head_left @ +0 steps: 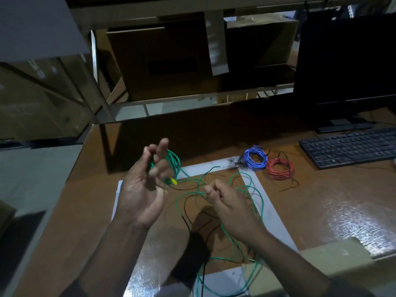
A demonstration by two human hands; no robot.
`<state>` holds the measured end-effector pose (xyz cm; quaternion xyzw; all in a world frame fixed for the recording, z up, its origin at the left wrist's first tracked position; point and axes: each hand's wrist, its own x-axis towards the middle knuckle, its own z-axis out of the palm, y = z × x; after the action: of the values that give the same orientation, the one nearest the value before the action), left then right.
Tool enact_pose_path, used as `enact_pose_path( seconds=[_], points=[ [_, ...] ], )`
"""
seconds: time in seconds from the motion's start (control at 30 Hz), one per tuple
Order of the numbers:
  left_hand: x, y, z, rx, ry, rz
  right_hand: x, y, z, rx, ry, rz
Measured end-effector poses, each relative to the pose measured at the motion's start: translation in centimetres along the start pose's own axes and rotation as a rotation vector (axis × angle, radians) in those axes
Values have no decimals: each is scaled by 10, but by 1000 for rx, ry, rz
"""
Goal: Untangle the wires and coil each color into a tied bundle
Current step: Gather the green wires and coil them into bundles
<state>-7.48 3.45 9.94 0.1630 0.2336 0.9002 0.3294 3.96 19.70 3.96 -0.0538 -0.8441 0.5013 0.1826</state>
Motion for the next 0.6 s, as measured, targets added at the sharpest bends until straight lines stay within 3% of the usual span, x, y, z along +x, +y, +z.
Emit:
enact_pose_path(
  seconds=[0.1, 0.2, 0.3, 0.5, 0.6],
  points=[
    [5, 0, 2, 207, 40, 173, -10, 3, 8, -61, -161, 25],
    [8, 2, -5, 461, 33, 231, -18, 2, 12, -131, -276, -4],
    [7, -5, -12, 776, 82, 221, -18, -2, 10, -99, -219, -72],
    [-10, -25, -13, 1403, 116, -20, -6, -22, 1, -64, -32, -130],
    [-16, -28, -7, 1327, 78, -168, 2, -29, -5, -83, 53, -169]
  ],
)
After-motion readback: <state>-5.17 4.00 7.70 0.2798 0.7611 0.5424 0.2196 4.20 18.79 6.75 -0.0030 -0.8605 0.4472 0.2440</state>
